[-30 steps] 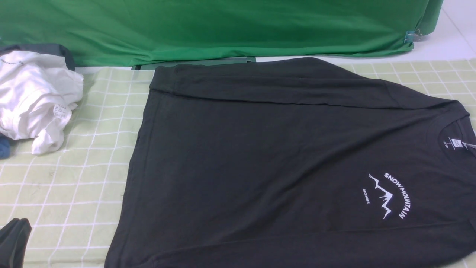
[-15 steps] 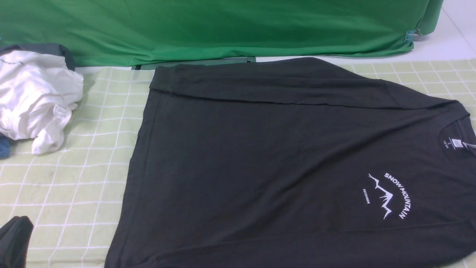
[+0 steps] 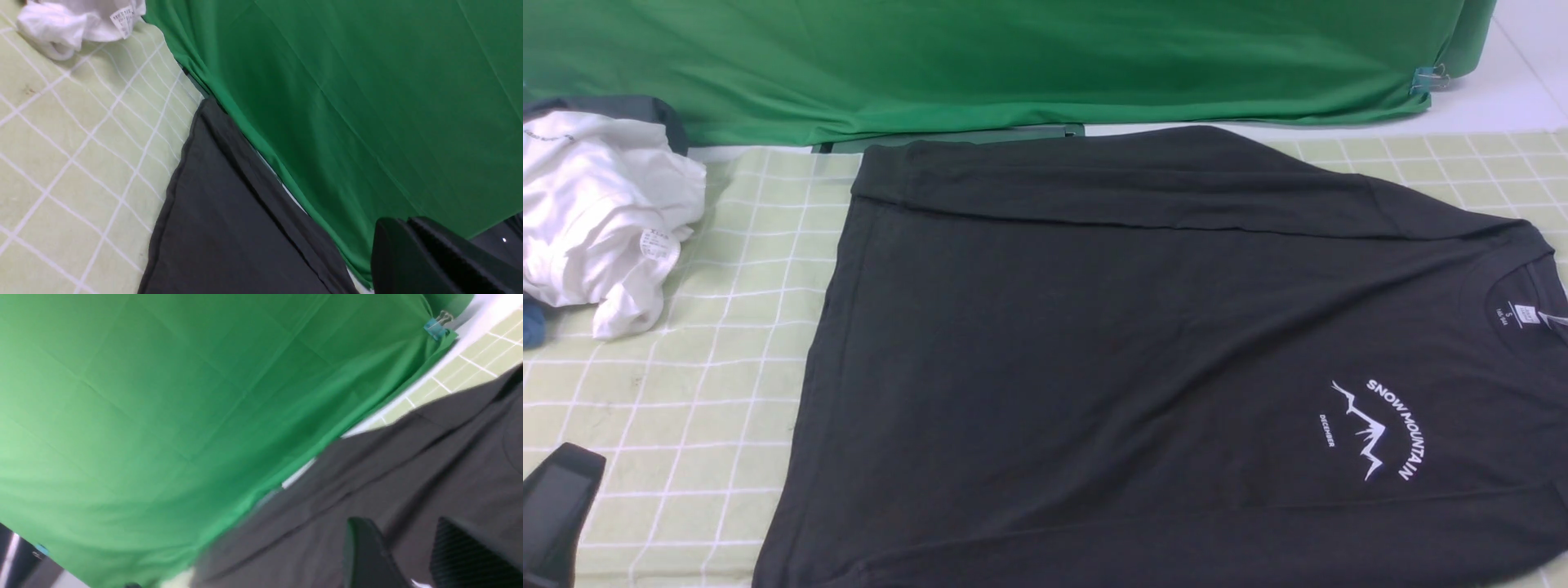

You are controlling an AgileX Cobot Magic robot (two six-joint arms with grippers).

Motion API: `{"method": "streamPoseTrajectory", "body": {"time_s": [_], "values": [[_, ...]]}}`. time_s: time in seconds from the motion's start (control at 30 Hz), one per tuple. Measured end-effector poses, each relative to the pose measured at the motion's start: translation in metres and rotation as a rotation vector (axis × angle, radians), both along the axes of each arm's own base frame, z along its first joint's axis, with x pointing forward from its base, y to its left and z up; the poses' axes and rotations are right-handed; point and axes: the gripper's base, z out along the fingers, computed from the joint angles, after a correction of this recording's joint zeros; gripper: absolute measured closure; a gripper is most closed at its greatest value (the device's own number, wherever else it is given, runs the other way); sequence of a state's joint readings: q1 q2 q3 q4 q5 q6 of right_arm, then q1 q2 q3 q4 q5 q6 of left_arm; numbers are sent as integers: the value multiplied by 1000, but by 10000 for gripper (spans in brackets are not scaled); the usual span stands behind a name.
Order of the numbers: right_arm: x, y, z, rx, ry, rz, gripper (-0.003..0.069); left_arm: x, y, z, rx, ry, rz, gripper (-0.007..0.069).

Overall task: Fold a long-sleeved shirt over a green coffee tablecloth.
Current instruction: 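Grasp the left edge of the dark T-shirt lying flat on the table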

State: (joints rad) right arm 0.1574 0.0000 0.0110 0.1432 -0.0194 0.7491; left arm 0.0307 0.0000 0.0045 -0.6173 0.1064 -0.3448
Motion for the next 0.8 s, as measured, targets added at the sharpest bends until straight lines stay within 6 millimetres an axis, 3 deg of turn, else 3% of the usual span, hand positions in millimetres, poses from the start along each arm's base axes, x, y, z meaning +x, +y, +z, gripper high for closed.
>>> {"method": "streamPoseTrajectory", "body": {"time_s": [0.13,0.2,0.27,0.4,0.5,0.53,0.6,0.67,0.7,0.77,0.8], "values": [[-2,-1,17,2,-194,-15,544,-1,7,9,-31,-105,72,607],[-5,-2,30,-28,-292,-29,617,-3,7,24,-37,-156,78,607],[-8,-3,54,-89,-352,-45,641,-9,5,51,4,-214,62,607],[-9,-2,115,-380,-338,-81,655,-18,-4,123,195,-198,-18,607],[2,1,162,-699,-154,-31,657,1,-12,163,421,56,-152,607],[3,2,164,-704,-135,-23,657,1,-12,161,424,76,-163,607],[23,5,181,-876,103,89,657,32,-17,169,567,326,-326,607],[40,7,179,-969,327,202,657,60,-20,157,643,555,-498,607],[41,7,177,-983,365,223,657,63,-20,155,646,576,-514,607],[62,10,162,-1044,593,360,657,99,-21,122,646,822,-699,607],[63,10,161,-1046,607,368,657,99,-21,122,644,824,-702,607]]}}
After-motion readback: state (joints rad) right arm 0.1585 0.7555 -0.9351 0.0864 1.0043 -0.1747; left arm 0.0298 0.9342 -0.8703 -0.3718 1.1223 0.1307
